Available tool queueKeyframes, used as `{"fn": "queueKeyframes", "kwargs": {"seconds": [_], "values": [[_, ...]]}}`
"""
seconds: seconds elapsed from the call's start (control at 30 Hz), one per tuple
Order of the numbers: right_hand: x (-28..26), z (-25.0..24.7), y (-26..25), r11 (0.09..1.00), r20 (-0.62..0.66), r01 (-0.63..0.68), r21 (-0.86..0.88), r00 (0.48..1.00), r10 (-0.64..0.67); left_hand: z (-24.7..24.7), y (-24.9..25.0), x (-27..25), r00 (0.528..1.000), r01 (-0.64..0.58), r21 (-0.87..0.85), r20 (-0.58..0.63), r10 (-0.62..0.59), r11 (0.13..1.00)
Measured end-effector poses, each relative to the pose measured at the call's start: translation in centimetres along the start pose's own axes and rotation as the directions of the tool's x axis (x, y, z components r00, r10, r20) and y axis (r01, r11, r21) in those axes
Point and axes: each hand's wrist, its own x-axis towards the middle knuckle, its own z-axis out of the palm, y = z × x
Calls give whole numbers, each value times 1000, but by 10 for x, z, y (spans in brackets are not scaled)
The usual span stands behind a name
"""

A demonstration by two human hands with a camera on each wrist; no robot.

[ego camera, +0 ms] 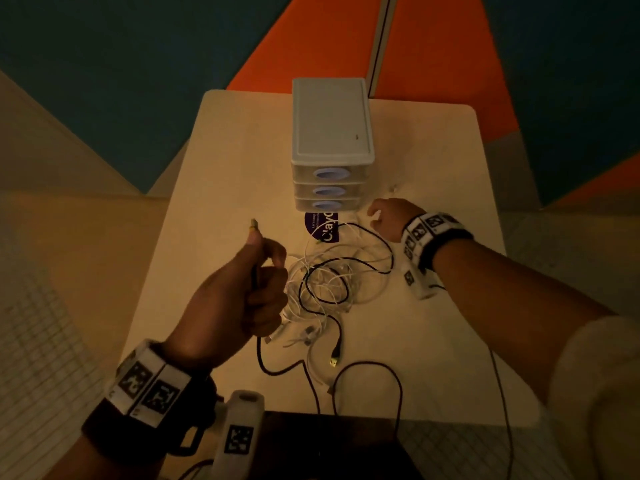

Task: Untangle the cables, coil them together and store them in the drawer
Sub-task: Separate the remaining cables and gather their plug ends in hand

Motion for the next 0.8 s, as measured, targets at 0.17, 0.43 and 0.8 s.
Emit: {"fn": "queueKeyframes", "kwargs": {"seconds": [0.17,0.43,0.8], "values": [[36,24,4,988,120,-52,-143,990,69,-5,-7,7,999,29,11,-35,-29,1000],[57,39,17,978,143,-62,-201,985,92,-13,-9,23,999,23,35,-30,-22,999],[4,-24,13,994,-36,73,79,997,-70,-15,0,32,995,-27,162,-87,42,986]]}}
